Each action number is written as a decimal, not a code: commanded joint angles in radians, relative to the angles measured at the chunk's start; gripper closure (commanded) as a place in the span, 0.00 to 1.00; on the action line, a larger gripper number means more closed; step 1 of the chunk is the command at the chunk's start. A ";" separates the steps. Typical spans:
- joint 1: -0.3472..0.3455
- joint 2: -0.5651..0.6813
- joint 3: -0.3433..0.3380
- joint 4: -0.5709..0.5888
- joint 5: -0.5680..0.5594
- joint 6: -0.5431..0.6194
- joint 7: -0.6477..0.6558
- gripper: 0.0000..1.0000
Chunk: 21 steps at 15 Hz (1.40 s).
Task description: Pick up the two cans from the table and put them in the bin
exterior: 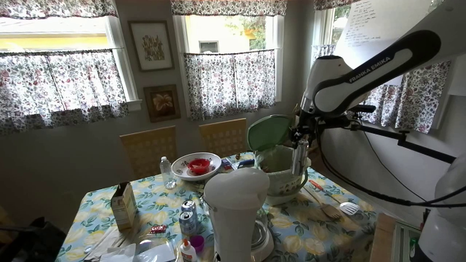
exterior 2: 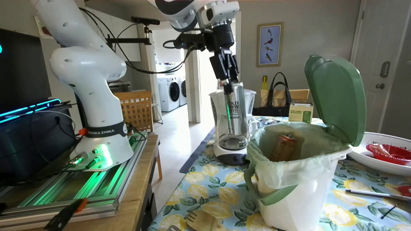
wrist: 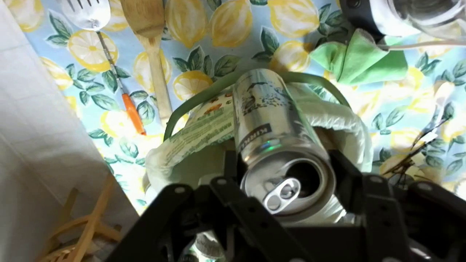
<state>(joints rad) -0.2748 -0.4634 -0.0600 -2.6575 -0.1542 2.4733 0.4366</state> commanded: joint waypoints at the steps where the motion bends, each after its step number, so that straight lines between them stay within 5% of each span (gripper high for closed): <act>1: -0.064 -0.047 0.026 0.031 -0.031 -0.024 0.027 0.62; 10: -0.165 0.040 0.011 0.050 -0.073 0.188 0.012 0.62; 21: -0.172 0.275 0.022 0.074 -0.101 0.412 0.015 0.62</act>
<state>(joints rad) -0.4380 -0.2603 -0.0448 -2.6131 -0.2200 2.8406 0.4362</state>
